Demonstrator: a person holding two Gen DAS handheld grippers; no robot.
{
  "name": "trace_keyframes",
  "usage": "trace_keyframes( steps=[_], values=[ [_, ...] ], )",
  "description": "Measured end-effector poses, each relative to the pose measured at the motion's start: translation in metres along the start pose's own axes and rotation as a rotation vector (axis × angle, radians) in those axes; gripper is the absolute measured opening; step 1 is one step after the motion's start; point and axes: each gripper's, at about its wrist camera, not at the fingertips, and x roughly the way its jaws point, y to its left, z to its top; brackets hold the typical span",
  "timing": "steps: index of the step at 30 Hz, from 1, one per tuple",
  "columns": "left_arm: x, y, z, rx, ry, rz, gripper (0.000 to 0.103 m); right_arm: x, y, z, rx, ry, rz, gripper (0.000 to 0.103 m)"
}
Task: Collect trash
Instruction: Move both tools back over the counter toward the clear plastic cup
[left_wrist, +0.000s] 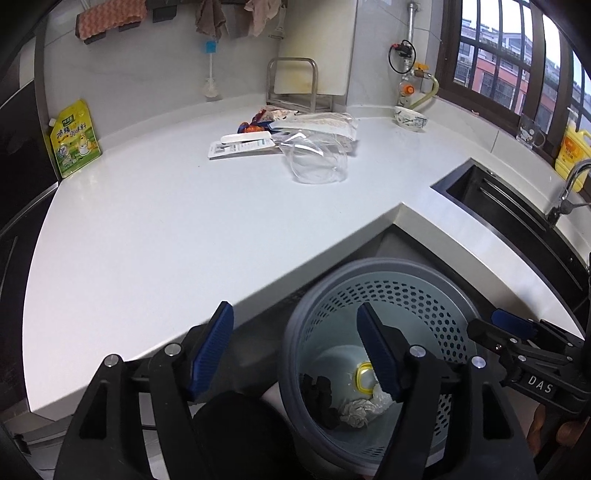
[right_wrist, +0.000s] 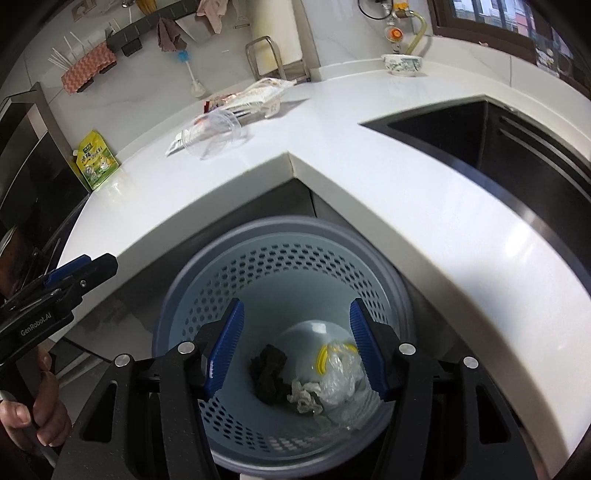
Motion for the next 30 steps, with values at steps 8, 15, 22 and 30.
trace_keyframes(
  steps=[8,15,22,30],
  values=[
    [0.004,0.025,0.030,-0.025,-0.030,0.014,0.072,0.013,0.021,0.044,-0.047,-0.026,0.025,0.064],
    [0.013,0.045,0.056,-0.047,-0.061,0.028,0.080,0.030,0.044,0.087,-0.081,-0.051,0.061,0.070],
    [0.022,0.065,0.079,-0.072,-0.092,0.052,0.091,0.049,0.068,0.125,-0.139,-0.075,0.071,0.077],
    [0.035,0.085,0.093,-0.087,-0.097,0.083,0.092,0.083,0.093,0.163,-0.175,-0.074,0.098,0.079]
  ],
)
